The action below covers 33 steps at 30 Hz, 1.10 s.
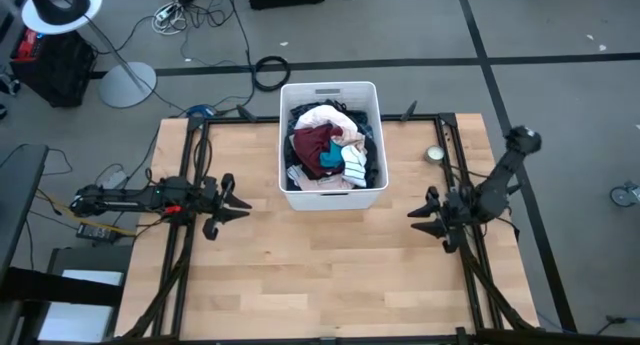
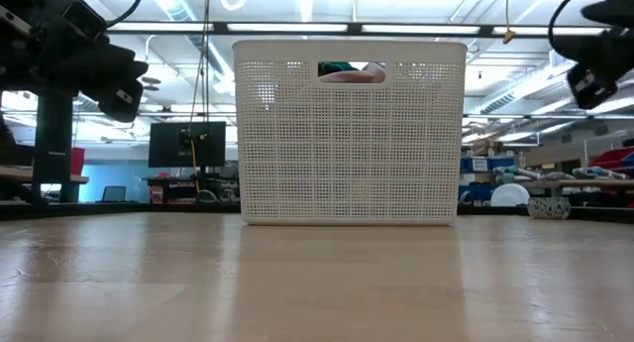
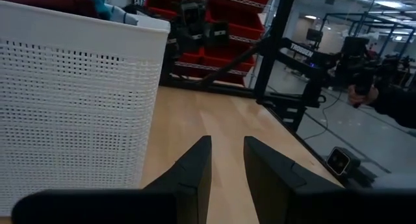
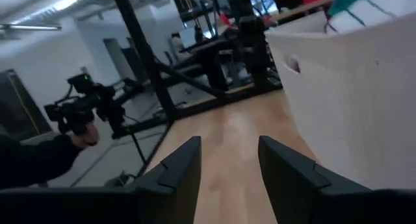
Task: Sort clothes
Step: Return to Home Position
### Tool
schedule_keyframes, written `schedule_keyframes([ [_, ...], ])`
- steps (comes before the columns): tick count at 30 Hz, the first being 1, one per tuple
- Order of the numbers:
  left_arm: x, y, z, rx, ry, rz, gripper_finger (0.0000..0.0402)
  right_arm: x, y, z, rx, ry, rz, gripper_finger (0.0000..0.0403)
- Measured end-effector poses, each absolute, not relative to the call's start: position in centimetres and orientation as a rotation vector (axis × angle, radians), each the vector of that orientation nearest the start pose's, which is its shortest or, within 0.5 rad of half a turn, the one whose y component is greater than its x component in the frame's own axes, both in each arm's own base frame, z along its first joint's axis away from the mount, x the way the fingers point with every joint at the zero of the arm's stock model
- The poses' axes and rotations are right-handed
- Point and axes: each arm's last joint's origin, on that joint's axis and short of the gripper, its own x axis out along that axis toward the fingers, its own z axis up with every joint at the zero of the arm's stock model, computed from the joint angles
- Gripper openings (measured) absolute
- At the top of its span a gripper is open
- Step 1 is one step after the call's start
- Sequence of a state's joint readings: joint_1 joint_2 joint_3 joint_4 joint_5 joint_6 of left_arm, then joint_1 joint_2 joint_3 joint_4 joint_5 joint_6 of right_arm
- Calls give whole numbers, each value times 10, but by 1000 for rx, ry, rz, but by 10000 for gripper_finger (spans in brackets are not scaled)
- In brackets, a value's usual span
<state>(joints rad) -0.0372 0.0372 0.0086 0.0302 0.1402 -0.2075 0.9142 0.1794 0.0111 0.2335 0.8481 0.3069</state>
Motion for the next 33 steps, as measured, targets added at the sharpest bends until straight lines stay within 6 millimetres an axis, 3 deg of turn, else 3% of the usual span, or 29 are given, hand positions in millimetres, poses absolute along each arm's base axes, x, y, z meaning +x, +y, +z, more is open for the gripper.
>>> schedule_keyframes([
  [15,99,-8,166,-220,21,-161,96,101,35,179,222,-89,137,155],
  [33,99,-8,166,-240,24,-163,96,97,3,171,170,-63,-110,155],
])
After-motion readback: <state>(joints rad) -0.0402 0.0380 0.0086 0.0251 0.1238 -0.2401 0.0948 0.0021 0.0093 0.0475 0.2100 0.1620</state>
